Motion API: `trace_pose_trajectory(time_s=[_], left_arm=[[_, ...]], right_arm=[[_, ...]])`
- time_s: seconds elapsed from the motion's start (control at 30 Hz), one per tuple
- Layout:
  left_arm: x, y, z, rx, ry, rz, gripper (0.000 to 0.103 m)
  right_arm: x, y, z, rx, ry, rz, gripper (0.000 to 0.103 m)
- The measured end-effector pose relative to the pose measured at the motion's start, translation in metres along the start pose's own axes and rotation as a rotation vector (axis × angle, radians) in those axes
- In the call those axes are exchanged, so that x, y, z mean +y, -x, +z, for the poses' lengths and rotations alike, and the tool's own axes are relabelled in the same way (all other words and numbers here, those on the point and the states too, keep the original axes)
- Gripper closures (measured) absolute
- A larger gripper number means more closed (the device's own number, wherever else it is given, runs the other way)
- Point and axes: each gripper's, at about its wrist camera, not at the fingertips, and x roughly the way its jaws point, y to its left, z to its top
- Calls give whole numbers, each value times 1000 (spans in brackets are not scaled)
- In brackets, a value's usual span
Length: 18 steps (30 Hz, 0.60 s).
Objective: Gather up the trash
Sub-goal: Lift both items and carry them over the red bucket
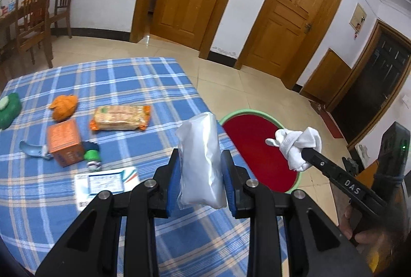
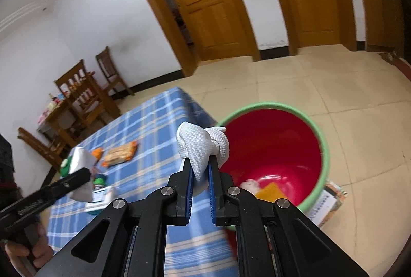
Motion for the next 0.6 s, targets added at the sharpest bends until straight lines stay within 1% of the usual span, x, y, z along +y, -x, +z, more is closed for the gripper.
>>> trace_pose_trajectory(time_s=[0.23, 0.37, 0.6], left_arm=[[-20, -24, 4, 35, -26, -17, 72], [-31, -36, 5, 49, -46, -24, 72], [-43, -59, 6, 89, -69, -34, 72]], right_arm=[[-33, -9, 0, 8, -43, -58, 92], [-48, -14, 0, 21, -56, -71, 91], [-59, -23, -1, 30, -82, -78, 89]])
